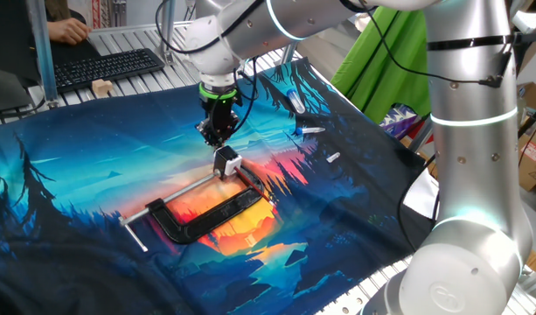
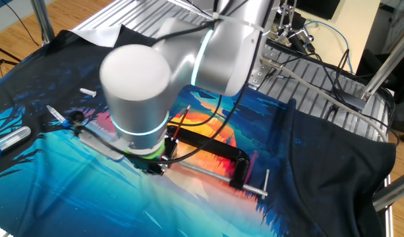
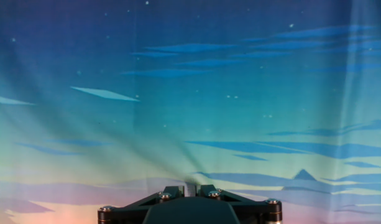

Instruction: Sharpen the pencil with a pencil sharpener

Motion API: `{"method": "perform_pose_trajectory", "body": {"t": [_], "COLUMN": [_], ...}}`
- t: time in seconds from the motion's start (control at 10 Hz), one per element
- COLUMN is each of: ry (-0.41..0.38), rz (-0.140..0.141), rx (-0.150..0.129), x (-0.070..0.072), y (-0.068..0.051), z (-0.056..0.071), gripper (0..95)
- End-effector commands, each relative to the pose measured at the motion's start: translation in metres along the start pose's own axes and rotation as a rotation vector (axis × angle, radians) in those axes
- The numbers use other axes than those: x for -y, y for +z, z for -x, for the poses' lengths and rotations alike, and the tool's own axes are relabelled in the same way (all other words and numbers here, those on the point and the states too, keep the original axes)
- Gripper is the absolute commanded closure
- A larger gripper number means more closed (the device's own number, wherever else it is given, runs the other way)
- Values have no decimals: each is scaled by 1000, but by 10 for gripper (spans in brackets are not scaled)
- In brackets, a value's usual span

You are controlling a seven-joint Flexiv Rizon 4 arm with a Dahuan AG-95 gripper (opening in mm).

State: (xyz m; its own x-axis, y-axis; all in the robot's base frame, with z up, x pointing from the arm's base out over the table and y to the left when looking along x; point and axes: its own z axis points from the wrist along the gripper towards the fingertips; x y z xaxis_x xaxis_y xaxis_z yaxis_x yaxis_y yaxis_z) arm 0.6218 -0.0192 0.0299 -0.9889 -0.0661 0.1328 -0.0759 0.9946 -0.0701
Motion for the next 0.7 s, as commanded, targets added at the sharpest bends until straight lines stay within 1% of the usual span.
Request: {"method": "perform_pose_trajectory", "body": {"t": [0.1,0.2,0.3,0.4,0.6,0.7], "ry": [14,16,30,31,35,47], "rz": [4,4,3,3,9,9], "rx": [-7,-10,-21,-21,-38,-44], "x": [-1,-2,-8,-8,-8,-13], "y": [-4,-4,-14,-16,-26,-31], "z": [3,3,3,3,6,5], "gripper": [950,950,950,950,950,950]}}
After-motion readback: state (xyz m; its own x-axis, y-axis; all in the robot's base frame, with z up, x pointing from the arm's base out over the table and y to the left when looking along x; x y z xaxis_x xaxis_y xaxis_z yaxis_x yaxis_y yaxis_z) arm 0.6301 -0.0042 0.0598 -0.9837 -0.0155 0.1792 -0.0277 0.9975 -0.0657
